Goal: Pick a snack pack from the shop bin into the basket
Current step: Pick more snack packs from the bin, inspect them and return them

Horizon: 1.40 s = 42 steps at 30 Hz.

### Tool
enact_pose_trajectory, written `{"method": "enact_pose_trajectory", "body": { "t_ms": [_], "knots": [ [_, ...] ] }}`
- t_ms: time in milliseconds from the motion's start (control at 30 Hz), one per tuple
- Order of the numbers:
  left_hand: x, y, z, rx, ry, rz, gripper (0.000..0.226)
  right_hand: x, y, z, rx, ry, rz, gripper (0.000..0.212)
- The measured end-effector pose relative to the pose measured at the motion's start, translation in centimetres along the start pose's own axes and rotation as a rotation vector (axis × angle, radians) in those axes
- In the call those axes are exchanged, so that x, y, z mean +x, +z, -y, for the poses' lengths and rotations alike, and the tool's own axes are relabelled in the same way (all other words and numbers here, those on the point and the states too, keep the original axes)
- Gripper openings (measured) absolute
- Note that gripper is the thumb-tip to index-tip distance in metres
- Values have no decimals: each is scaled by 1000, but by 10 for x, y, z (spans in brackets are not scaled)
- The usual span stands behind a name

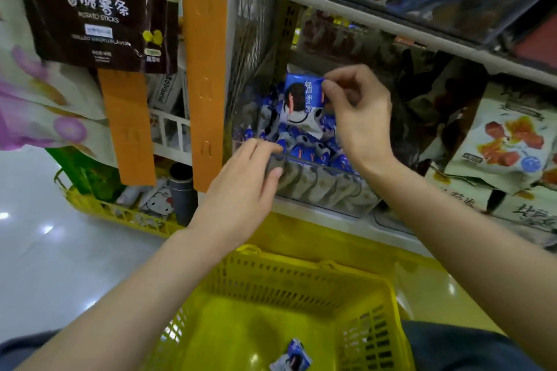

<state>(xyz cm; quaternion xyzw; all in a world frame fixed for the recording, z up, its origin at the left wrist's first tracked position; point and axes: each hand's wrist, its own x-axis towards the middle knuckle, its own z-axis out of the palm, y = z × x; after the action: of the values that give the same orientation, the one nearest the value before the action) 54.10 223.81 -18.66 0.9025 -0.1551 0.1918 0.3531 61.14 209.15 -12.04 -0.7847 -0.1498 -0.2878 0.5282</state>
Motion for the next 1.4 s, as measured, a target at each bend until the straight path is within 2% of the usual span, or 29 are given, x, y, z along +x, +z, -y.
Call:
{"method": "enact_pose_trajectory", "body": {
  "t_ms": [100, 167, 300, 400, 500, 600, 667, 767, 800, 867, 967, 1167, 1333, 1400],
  "knots": [
    [-11, 3, -15, -215, -85, -93, 19, -36, -22, 11, 86, 31, 89, 21],
    [-19, 5, -26, -391, -213, -101, 12, -61, -33, 10, 166, 108, 128, 20],
    [-35, 14, -35, -727, -519, -19, 31, -94, -45, -3, 252, 259, 146, 19],
    [-44, 19, -36, -867, -636, 77, 25, -111, -46, -14, 307, 383, 170, 22],
    [-51, 26, -36, -892, -651, 186, 15, -122, -44, -23, 329, 492, 221, 23],
    [-54, 35, -33, -937, -688, 182, 9, -129, -43, -25, 339, 536, 271, 20],
    [-54, 41, -32, -921, -695, 181, 5, -133, -42, -27, 313, 573, 305, 9],
    [-54, 50, -30, -862, -671, 234, 13, -140, -41, -33, 267, 718, 379, 24],
    [-55, 53, -30, -847, -662, 254, 15, -141, -40, -33, 245, 733, 409, 20],
    [-57, 55, -31, -821, -642, 278, 18, -143, -40, -33, 228, 717, 441, 7],
    [-58, 54, -31, -817, -616, 236, 22, -144, -42, -35, 240, 696, 439, 12],
    [-58, 45, -27, -858, -645, 234, 2, -147, -42, -36, 140, 647, 487, 14],
    [-55, 42, -24, -933, -699, 220, 24, -147, -45, -35, 74, 581, 528, 18],
    [-55, 41, -23, -950, -724, 183, 26, -148, -46, -36, 45, 560, 564, 17]
  ]
}}
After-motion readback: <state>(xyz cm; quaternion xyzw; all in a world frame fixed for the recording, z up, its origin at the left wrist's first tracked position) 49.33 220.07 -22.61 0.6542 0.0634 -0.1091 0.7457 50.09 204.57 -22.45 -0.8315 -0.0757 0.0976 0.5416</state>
